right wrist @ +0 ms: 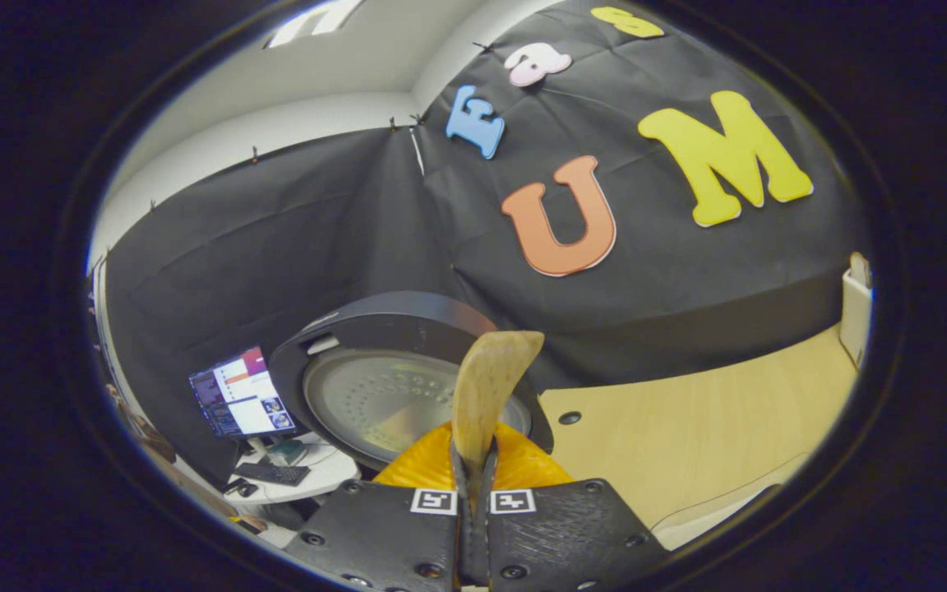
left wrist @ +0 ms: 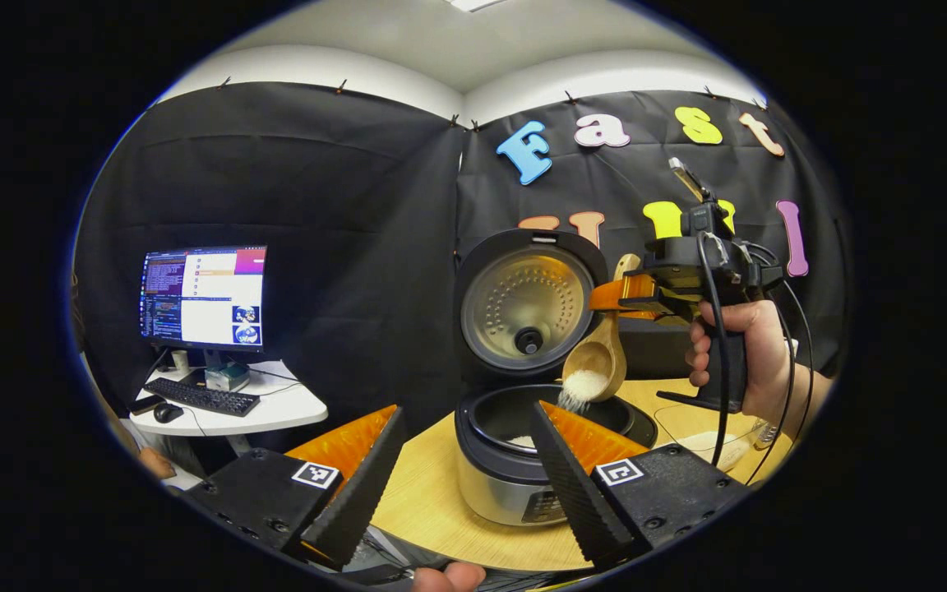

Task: Close the left gripper, press the button to open the rice cooker; take a wooden spoon from the chopstick holder with the right hand, scoop a spoonful of rice and pour it into the rice cooker, then put the wooden spoon back into the chopstick holder.

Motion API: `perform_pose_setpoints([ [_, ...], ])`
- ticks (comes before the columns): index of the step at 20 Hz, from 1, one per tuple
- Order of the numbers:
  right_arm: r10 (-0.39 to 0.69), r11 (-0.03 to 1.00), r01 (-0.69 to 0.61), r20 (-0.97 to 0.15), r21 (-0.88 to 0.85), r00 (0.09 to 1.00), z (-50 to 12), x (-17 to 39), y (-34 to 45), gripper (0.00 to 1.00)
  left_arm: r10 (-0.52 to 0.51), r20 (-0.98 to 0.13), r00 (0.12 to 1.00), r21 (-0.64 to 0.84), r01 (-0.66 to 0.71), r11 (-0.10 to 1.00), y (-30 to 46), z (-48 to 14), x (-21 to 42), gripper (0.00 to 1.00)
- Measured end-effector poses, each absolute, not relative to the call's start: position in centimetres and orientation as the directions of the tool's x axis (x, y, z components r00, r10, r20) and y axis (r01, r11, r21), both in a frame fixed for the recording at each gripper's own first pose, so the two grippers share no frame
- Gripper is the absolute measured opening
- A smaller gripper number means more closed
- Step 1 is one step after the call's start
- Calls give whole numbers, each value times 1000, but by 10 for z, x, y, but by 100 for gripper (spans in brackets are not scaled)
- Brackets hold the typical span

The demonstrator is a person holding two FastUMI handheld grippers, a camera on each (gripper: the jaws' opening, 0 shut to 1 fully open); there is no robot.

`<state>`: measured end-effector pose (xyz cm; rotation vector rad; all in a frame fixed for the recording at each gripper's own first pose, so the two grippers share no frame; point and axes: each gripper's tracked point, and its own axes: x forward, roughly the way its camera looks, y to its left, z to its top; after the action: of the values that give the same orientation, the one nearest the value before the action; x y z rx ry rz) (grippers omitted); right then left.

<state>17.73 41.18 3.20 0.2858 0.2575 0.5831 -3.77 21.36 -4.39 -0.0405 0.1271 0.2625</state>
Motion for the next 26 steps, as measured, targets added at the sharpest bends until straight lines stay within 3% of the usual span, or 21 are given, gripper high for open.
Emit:
perform_pose_setpoints([
  [16,575,796,-576,-66,-184,816,52,147,454,0,257,-110,960,-6,-260,966,214,-36,-37,97],
  [21,582,798,-588,-88,-131,809,46,142,446,0,267,-109,957,-19,-271,962,216,-35,-37,97],
  [26,605,795,-594,-103,119,789,55,147,428,0,249,-93,964,-52,-255,966,211,-27,-39,97],
])
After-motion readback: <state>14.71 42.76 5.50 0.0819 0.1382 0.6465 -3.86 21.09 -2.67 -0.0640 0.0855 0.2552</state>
